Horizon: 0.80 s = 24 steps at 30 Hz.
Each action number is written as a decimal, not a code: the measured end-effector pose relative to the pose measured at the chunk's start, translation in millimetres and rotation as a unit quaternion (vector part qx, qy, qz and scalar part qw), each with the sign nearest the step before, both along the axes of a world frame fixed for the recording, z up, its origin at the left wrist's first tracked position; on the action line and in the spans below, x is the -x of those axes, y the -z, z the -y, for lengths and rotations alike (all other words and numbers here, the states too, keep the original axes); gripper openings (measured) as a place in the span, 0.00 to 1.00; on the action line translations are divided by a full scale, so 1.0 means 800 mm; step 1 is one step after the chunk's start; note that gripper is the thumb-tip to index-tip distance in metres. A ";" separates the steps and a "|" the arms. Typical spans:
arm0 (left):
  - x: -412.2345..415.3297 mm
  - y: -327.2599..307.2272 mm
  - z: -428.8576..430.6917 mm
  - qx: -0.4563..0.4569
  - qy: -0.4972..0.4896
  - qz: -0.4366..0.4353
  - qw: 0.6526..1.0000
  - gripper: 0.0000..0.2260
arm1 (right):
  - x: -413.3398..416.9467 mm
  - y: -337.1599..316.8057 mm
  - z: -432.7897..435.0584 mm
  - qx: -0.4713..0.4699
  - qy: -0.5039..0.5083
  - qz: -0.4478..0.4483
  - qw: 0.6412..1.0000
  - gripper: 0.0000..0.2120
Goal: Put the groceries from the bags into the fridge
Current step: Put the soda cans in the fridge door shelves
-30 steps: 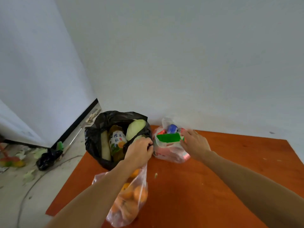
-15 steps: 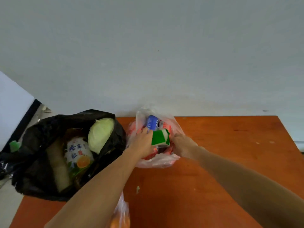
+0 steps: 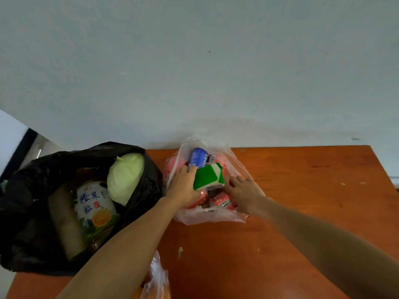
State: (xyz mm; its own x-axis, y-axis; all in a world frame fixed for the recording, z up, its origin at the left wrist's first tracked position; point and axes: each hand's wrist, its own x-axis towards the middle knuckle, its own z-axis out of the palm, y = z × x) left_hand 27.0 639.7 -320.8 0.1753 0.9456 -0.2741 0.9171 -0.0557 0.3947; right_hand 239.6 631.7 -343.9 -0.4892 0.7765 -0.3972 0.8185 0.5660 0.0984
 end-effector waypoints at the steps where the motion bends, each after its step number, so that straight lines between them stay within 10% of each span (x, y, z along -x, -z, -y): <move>1: -0.001 -0.008 -0.002 -0.012 -0.018 0.019 1.000 0.32 | -0.001 -0.003 0.002 0.000 0.010 -0.015 1.000 0.40; 12: 0.011 -0.179 -0.015 -0.199 -0.071 0.172 0.962 0.31 | -0.011 -0.142 0.036 -0.118 0.160 -0.208 0.958 0.39; 24: -0.087 -0.262 0.118 -0.278 0.159 0.189 0.928 0.30 | -0.100 -0.233 0.279 -0.231 0.344 -0.079 0.906 0.39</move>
State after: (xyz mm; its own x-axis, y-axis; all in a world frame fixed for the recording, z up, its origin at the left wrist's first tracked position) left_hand 96.3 545.7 -110.8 0.4537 0.8065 0.3791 0.6210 -0.5912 0.5145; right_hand 319.3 408.8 -157.3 0.1526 0.9849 0.0812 0.9867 -0.1565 0.0447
